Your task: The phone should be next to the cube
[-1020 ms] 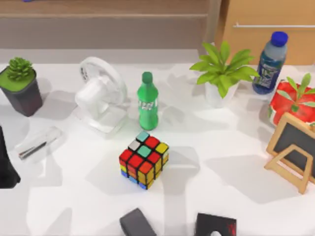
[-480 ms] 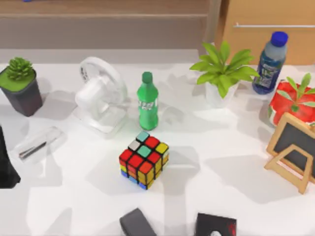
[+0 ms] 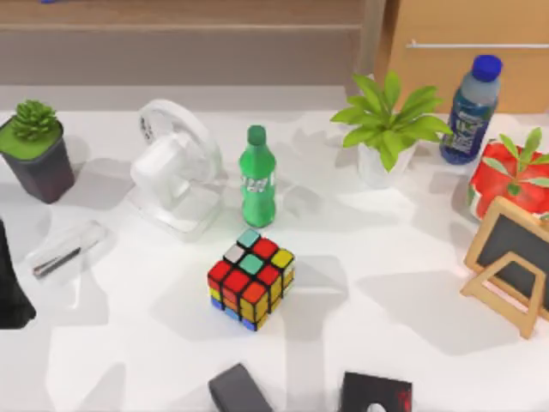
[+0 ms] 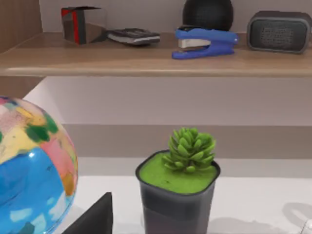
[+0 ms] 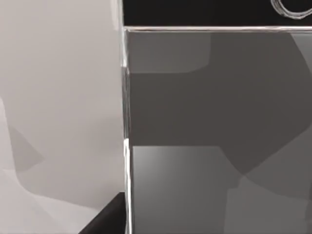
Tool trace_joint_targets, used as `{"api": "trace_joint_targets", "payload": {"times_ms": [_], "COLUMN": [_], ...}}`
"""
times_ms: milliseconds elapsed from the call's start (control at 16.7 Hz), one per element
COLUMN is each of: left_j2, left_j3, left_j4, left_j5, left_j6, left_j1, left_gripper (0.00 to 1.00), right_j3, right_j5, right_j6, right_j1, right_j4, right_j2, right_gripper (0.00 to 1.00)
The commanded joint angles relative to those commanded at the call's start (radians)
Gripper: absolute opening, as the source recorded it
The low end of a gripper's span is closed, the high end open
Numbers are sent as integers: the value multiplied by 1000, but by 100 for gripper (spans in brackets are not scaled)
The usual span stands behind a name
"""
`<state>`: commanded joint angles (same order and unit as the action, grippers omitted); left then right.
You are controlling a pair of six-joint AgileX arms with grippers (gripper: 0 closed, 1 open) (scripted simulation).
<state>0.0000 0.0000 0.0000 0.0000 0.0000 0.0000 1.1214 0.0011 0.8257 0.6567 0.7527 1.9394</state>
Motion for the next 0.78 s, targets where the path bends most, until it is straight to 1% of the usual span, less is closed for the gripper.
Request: {"api": "trace_joint_targets", "payload": {"times_ms": [60,120,540,780], "left_j2": [0,0,0,0], "left_j3": [0,0,0,0], "left_j4": [0,0,0,0], "left_j5": [0,0,0,0], "left_j6": [0,0,0,0], "left_j1": [0,0,0,0], "left_gripper": [100,100,100,100], "right_j3": [0,0,0,18], "right_j5": [0,0,0,-7], "right_j6": [0,0,0,-4], "right_j1": [0,0,0,-3], "right_j4": [0,0,0,43], "right_j2": [0,0,0,-30], "right_gripper": [2,0,0,0]}}
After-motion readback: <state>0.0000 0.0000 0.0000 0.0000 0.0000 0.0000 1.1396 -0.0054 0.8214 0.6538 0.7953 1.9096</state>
